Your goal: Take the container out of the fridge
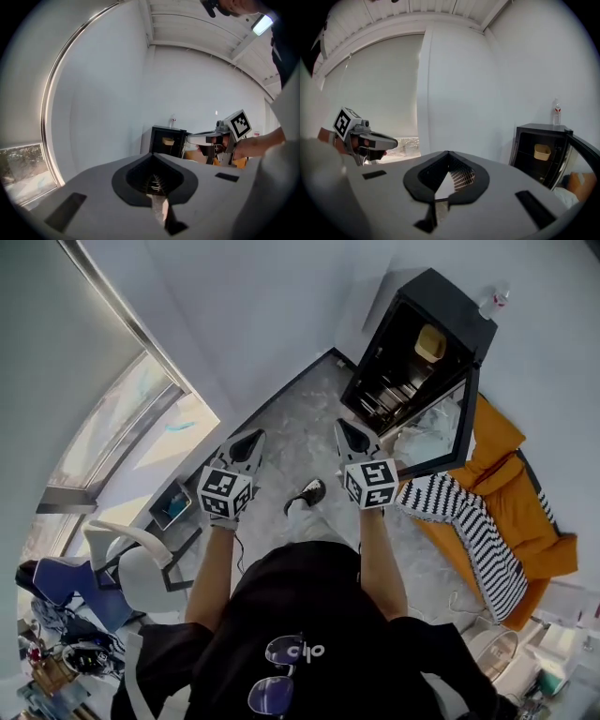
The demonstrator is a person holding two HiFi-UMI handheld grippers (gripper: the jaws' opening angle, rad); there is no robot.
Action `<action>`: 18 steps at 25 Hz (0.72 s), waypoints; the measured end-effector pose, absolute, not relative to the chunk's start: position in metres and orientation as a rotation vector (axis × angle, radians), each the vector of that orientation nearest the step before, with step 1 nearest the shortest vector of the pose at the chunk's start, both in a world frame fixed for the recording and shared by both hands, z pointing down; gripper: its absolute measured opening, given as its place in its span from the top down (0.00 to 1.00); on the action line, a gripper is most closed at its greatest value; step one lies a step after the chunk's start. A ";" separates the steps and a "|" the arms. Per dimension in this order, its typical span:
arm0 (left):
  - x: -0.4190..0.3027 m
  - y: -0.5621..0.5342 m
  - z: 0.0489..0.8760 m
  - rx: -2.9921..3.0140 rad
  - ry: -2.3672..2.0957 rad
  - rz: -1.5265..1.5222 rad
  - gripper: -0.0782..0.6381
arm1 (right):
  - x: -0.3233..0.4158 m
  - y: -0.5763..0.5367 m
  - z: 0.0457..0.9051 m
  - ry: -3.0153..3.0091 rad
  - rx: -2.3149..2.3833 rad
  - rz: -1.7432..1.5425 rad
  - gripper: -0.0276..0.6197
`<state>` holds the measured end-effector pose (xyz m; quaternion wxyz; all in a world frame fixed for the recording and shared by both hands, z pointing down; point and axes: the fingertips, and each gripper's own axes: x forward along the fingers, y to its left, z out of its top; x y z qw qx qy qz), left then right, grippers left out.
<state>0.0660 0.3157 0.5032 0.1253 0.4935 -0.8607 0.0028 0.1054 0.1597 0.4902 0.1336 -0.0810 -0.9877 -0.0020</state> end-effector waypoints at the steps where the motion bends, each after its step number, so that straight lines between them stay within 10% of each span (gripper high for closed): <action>1: 0.056 0.310 0.503 1.443 -2.503 0.015 0.89 | 0.096 0.152 0.489 -2.869 -0.221 0.000 0.95; 18: -0.076 0.158 0.496 1.690 -2.330 0.055 0.89 | -0.011 0.019 0.475 -2.882 0.045 0.034 0.95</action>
